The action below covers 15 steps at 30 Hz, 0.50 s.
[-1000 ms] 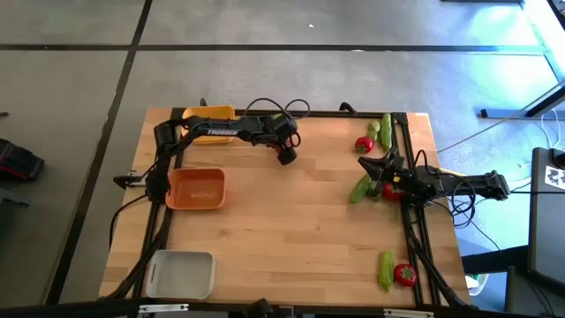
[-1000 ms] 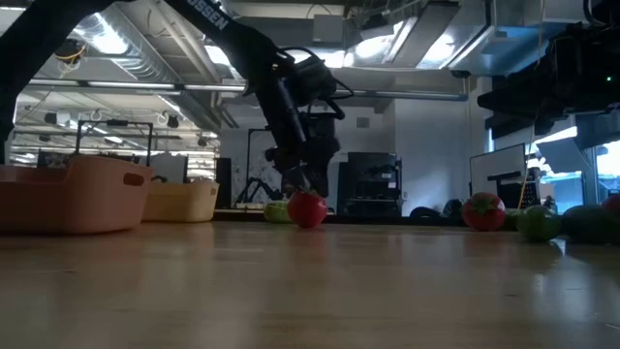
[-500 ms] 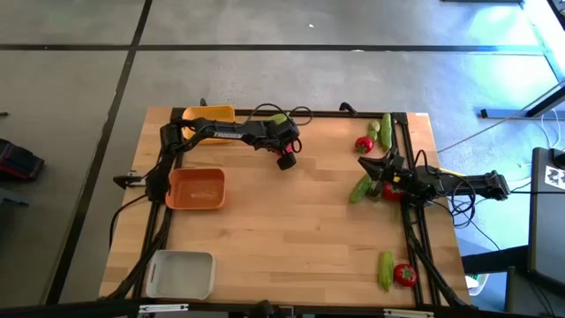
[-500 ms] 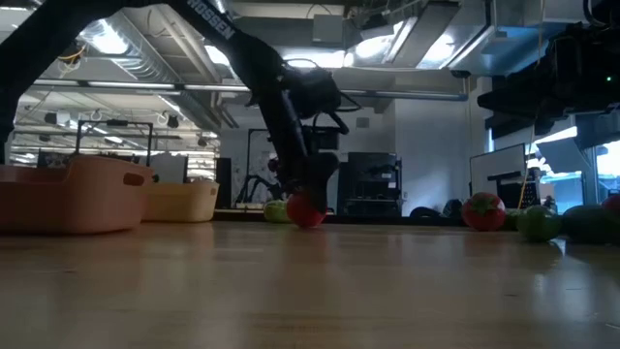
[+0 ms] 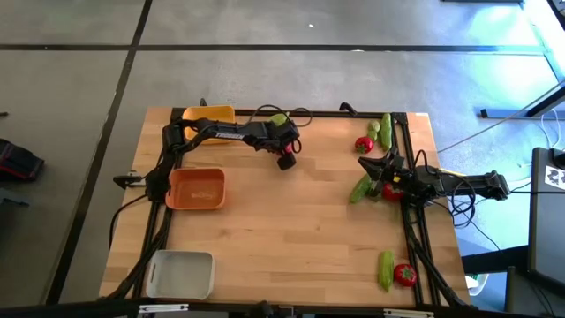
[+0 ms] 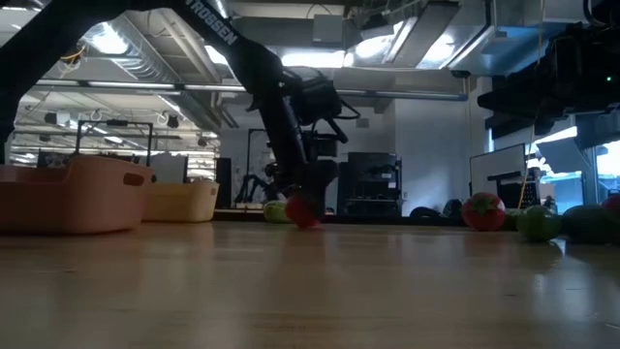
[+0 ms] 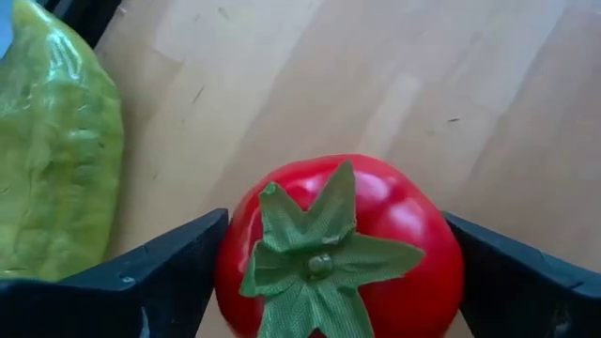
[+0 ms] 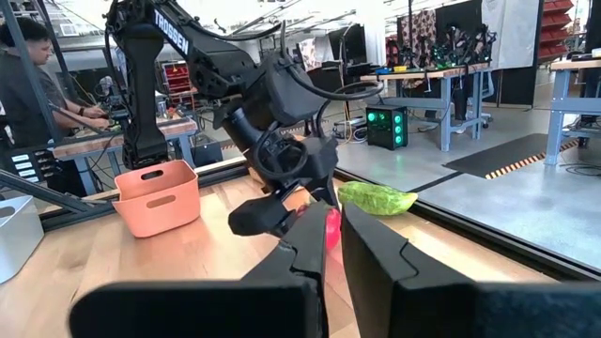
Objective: Sort produce into baskets
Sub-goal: Put the top left red tomato into the yellow bin
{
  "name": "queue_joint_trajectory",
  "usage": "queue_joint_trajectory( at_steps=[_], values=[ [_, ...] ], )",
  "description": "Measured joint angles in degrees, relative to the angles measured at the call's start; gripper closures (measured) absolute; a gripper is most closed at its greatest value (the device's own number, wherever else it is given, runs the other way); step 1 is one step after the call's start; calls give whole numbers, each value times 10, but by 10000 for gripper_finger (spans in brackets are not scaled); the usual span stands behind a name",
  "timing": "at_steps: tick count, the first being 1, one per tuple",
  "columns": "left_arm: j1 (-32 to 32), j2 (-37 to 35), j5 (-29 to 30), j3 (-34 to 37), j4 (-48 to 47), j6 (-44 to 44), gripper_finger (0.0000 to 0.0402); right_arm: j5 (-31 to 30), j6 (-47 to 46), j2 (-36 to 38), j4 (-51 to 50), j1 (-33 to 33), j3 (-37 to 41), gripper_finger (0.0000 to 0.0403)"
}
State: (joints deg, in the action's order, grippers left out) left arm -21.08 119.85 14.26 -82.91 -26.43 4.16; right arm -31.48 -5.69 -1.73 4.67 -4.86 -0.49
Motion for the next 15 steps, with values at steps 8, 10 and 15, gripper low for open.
queue_joint_trajectory(
  at_steps=[8, 10, 15],
  values=[
    [5, -3, 0, 0, -7, 9, 92, 0, 0, 0, 0, 0, 0, 368],
    [8, -10, 3, 0, -9, 13, 91, 0, 0, 0, -1, 0, 0, 368],
    [22, -36, 14, 0, -30, 19, 86, 0, 0, 0, -2, 0, 0, 368]
  ],
)
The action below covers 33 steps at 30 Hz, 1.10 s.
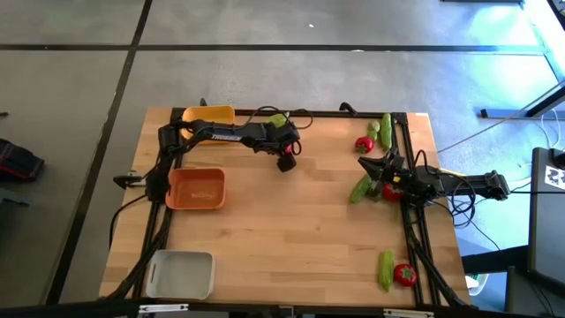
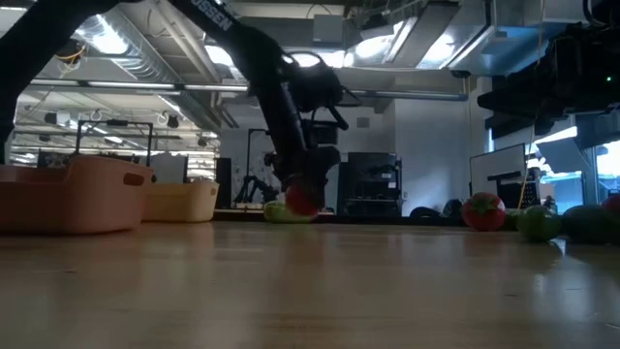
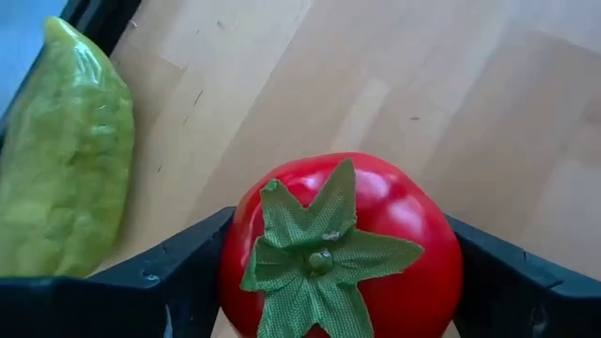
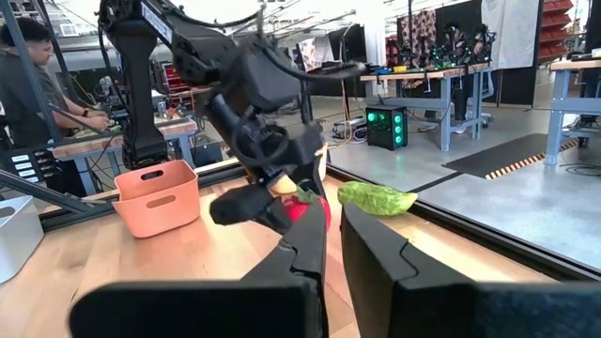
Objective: Sort produce into baskets
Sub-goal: Put the top left red tomato into the yellow bin
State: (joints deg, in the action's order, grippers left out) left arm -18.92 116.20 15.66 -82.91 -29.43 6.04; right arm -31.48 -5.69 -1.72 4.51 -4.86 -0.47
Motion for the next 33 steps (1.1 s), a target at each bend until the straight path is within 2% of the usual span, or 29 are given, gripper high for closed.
queue_joint_trajectory(
  at_steps=[16, 21, 27, 33],
  values=[
    [28, -178, 85, 0, -126, 6, 86, 1, -1, 0, 1, 0, 0, 368],
    [26, -225, 144, 0, -168, 6, 85, 2, -2, 0, 1, 0, 0, 368],
    [17, -263, 169, 0, -220, 12, 85, 2, -2, 0, 1, 0, 0, 368],
    [-10, -271, 176, 0, -258, 17, 84, 2, -2, 0, 1, 0, 0, 368]
  ],
)
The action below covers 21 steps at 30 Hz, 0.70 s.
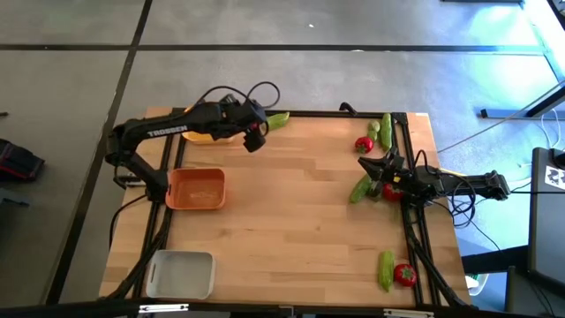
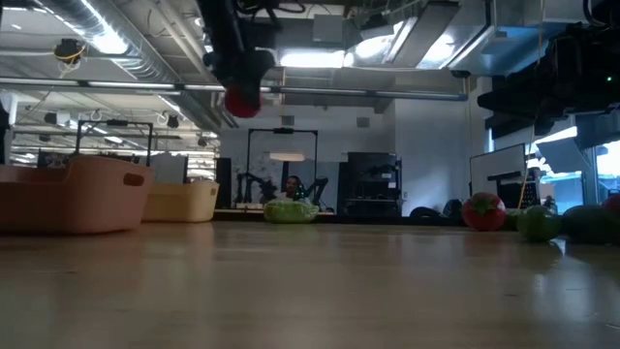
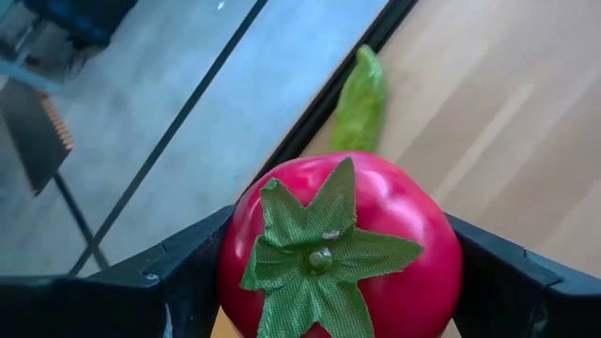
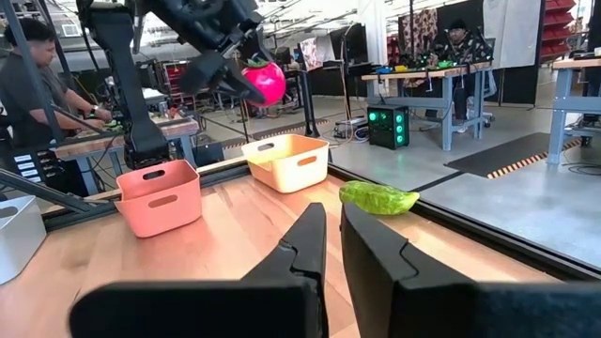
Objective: Sort produce into baskets
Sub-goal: Put the top left red tomato into the yellow bin
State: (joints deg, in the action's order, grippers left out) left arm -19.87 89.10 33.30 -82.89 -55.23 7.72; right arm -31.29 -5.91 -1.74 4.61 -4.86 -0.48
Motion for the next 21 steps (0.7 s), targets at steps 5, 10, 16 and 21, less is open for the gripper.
queue_joint_trajectory(
  at_steps=[5, 10, 16, 21],
  values=[
    [-25, -3, 0, 24, -1, -1, 84, 0, 0, 0, 0, 0, 0, 368],
    [-64, -13, 0, 80, 5, 12, 84, 0, 0, 0, 1, 0, 0, 368],
    [-103, -17, 0, 135, 19, 38, 84, 0, 0, 0, 1, 0, 0, 368],
    [-141, -17, 0, 166, 24, 63, 84, 0, 0, 0, 1, 0, 0, 368]
  ],
)
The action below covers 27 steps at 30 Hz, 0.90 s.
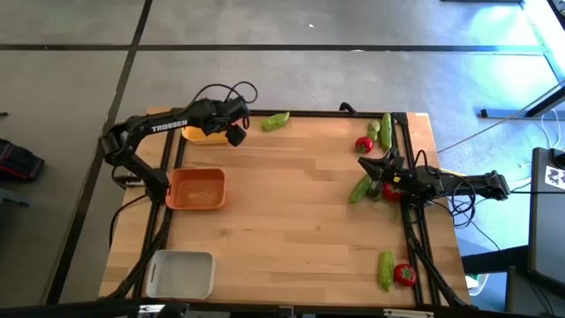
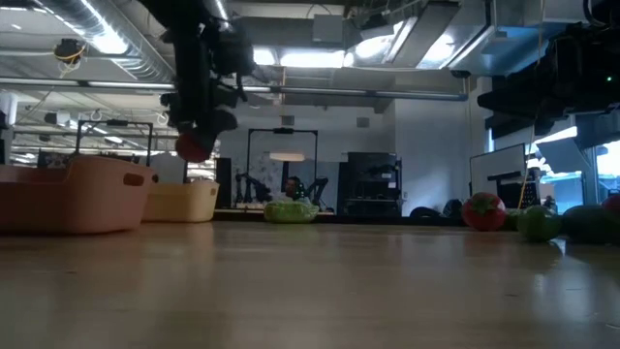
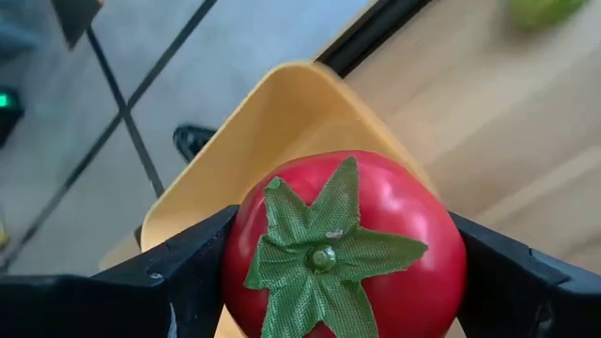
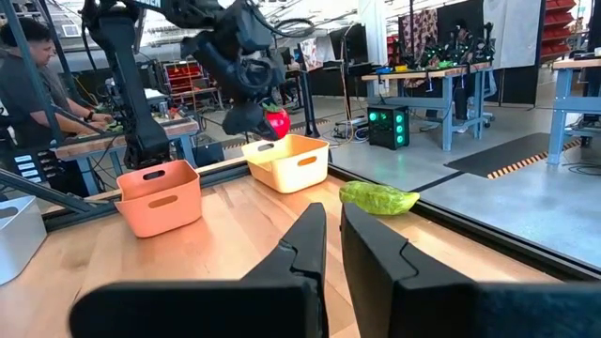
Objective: Sort produce into baskets
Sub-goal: Put the top left red tomato into the yellow bin
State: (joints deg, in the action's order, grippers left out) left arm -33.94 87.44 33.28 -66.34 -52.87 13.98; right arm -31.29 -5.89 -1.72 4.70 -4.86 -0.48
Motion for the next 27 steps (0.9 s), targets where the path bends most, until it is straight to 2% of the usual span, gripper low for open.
queue_joint_trajectory(
  at_steps=[10, 27],
  values=[
    [-59, 0, -3, 63, 57, 35, 84, 0, 0, 0, 0, 0, 0, 368],
    [-63, 0, -16, 140, 122, 42, 84, 0, 1, 0, 0, 0, 0, 368]
  ],
)
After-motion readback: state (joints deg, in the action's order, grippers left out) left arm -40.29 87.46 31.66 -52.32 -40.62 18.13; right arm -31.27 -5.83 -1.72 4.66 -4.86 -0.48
